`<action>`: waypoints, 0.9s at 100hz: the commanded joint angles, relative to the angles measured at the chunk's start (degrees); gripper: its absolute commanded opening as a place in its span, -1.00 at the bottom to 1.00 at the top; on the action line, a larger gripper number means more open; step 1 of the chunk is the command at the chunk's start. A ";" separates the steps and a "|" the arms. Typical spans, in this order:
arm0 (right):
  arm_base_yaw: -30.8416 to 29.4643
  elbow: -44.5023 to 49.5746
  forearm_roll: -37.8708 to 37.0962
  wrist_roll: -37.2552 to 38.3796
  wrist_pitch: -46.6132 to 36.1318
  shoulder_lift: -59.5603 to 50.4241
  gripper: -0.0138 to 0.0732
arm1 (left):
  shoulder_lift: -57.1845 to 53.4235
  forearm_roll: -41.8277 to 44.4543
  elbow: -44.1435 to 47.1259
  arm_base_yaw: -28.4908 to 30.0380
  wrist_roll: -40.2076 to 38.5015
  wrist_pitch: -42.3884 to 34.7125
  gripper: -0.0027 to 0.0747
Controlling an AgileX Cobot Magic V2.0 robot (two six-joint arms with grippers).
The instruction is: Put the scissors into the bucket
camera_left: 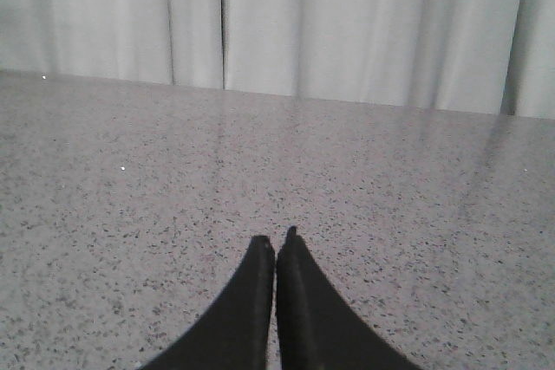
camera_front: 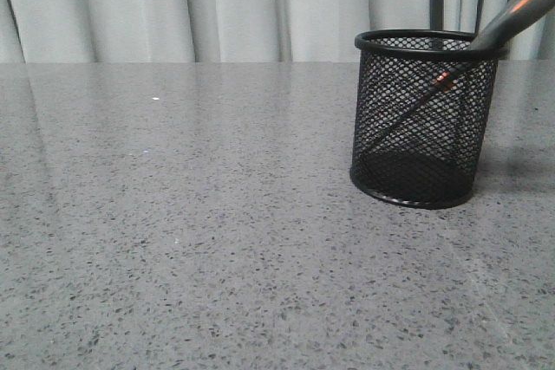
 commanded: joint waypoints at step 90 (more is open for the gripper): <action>-1.15 0.81 -11.71 0.00 -8.02 0.34 -0.83 | -1.42 -3.09 1.57 0.05 -0.40 -3.35 -0.99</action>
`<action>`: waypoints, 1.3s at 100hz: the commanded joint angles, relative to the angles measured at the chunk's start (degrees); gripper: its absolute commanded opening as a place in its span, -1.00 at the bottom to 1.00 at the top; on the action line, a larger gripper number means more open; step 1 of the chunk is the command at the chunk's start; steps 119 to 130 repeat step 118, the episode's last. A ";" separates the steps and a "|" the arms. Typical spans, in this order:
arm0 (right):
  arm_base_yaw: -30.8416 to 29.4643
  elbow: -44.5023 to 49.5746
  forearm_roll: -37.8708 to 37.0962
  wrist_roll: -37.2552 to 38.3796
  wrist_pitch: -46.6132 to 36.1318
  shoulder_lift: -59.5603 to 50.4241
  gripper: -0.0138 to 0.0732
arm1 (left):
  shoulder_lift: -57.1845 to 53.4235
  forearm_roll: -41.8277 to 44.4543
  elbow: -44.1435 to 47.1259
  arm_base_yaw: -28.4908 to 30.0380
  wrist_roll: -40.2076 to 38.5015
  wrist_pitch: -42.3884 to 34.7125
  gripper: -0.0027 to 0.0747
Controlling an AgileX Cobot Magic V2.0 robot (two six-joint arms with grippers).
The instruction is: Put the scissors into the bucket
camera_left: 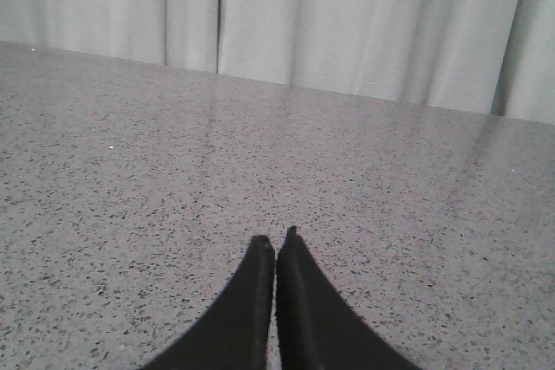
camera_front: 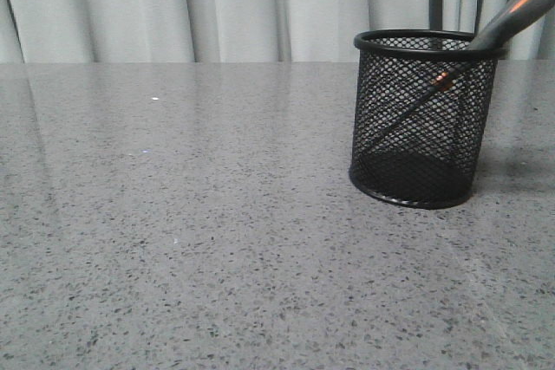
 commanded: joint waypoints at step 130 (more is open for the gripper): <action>-9.46 18.20 -8.13 0.00 -19.94 -1.22 -0.83 | -1.42 -0.62 1.57 0.05 -0.40 -4.12 -0.99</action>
